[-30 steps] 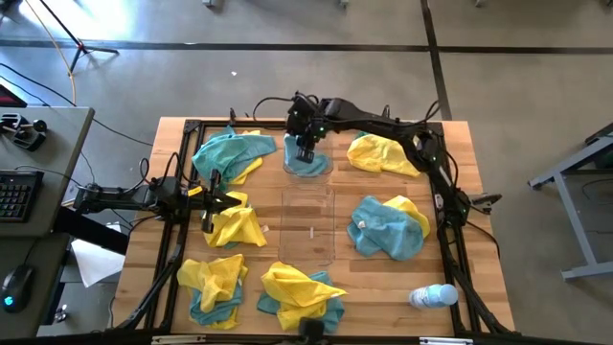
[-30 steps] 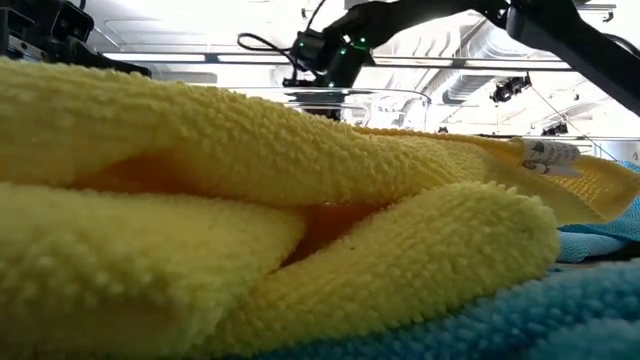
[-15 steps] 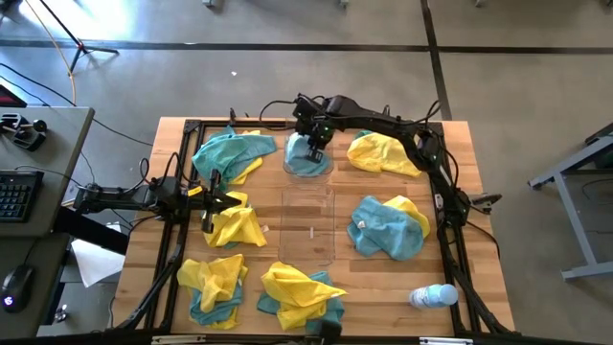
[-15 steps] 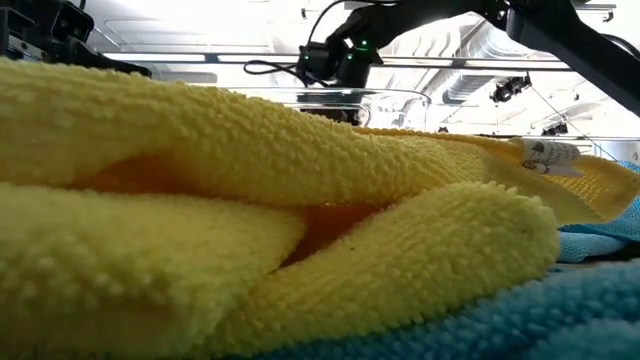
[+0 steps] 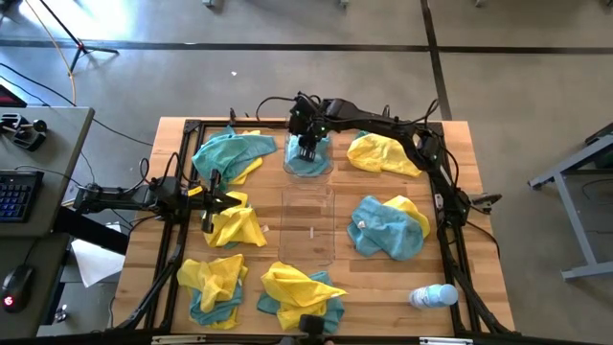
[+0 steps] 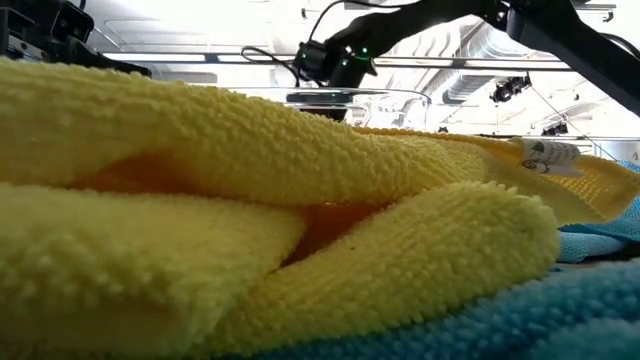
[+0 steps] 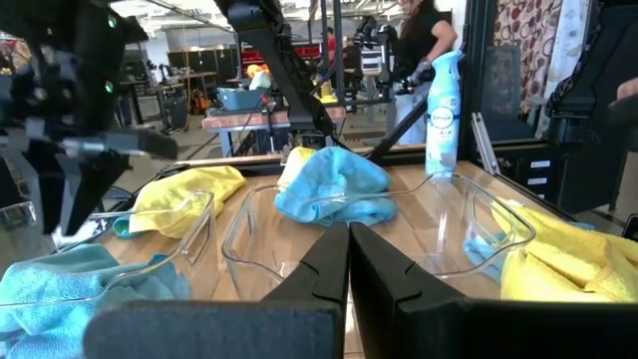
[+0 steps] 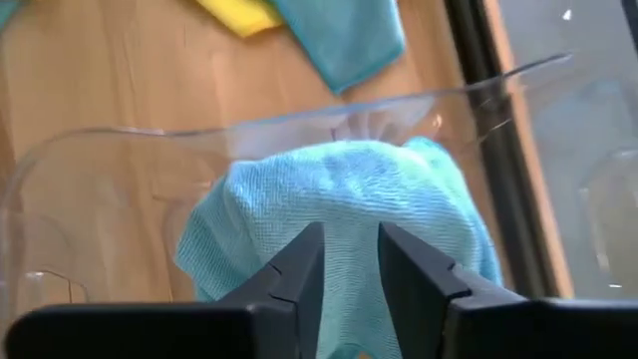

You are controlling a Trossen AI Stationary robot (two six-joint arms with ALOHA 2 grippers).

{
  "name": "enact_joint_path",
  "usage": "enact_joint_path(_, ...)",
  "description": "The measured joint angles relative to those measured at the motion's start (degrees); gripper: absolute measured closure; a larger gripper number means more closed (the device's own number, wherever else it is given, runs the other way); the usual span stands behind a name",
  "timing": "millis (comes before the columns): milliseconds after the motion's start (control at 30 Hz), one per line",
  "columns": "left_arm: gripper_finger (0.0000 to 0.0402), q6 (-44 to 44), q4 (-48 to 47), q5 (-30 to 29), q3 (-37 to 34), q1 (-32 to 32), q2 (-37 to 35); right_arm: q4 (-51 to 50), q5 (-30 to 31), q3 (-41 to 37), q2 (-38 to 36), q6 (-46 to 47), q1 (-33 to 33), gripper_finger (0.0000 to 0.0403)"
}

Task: Sort microfiber towel by color & place in baskets
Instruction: Put the blue towel into the top transparent bin

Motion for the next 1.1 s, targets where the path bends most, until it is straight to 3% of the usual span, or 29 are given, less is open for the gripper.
enact_joint_path(333, 0.0401, 0.02, 0.02, -0.02, -0.02, 0.00, 0.00, 9.66, -1.54, -10.73, 0.00, 2.50, -1.04, 0.0400)
enact_joint_path(1100, 0.0401, 0.01, 0.02, -0.02, 0.00, -0.01, -0.02, 10.86, -4.38, -16.51, 0.82, 7.61, -3.82, 0.0402)
